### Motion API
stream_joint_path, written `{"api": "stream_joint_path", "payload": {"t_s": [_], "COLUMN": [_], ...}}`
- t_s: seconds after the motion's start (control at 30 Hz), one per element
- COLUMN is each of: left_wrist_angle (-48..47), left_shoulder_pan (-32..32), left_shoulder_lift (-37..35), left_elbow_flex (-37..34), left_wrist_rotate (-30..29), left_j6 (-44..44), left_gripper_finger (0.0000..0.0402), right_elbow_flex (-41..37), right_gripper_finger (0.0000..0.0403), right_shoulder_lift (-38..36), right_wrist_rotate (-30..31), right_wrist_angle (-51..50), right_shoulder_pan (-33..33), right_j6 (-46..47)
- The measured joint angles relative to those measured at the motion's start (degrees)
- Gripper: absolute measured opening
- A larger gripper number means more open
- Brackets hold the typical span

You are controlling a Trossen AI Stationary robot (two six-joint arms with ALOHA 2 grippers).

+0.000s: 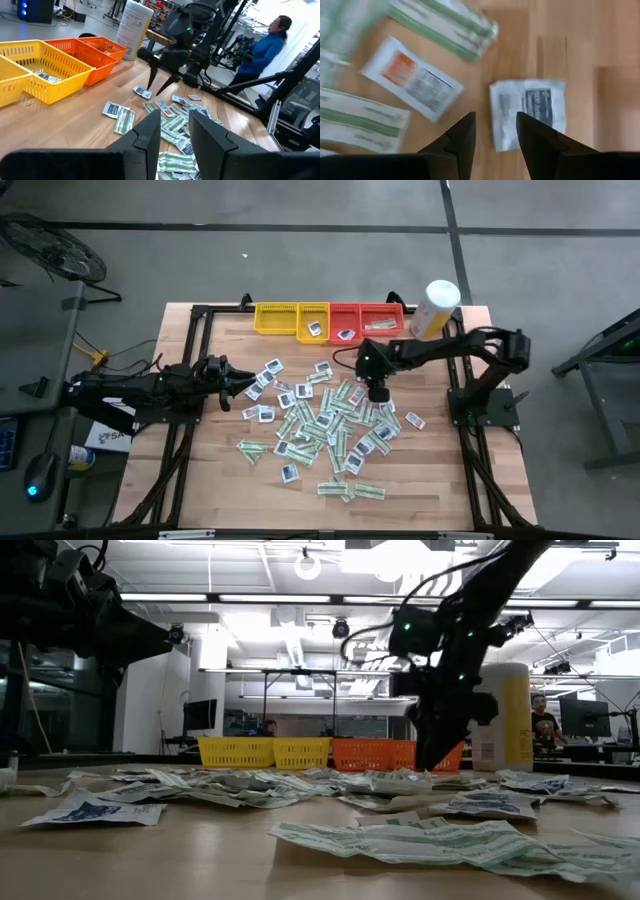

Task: Pick & Place First Aid Supplies
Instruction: Put the gray packet into the right yellow bin

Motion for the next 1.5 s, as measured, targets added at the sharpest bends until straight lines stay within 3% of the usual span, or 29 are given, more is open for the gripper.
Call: {"api": "stream_joint_path", "payload": {"t_s": [0.5,0.97,1.23,1.5], "left_wrist_angle": [0.0,0.0,0.0,0.0], "left_shoulder_pan": [0.0,0.0,0.0,0.0], "left_shoulder_lift": [0.0,0.0,0.0,0.0], "left_elbow_flex": [0.0,0.0,0.0,0.0], "left_wrist_rotate": [0.0,0.0,0.0,0.0], "left_j6": [0.0,0.0,0.0,0.0], "left_gripper_finger": [0.0101,0.0101,0.0101,0.0101], "right_elbow_flex": [4.4,4.1,5.6,15.3], "right_gripper_finger": [0.0116,0.0007,0.0003,0.0001], "right_shoulder_lift": [7.2,7.0,2.4,-0.6], "right_wrist_rotate": [-2.7,-0.2,0.9,3.2], "right_wrist_angle": [-8.1,-9.6,-13.4,-17.8], "right_shoulder_pan": [-1.6,-1.6,-1.4,-1.6], "right_j6": [0.1,3.6,9.1,9.1]}}
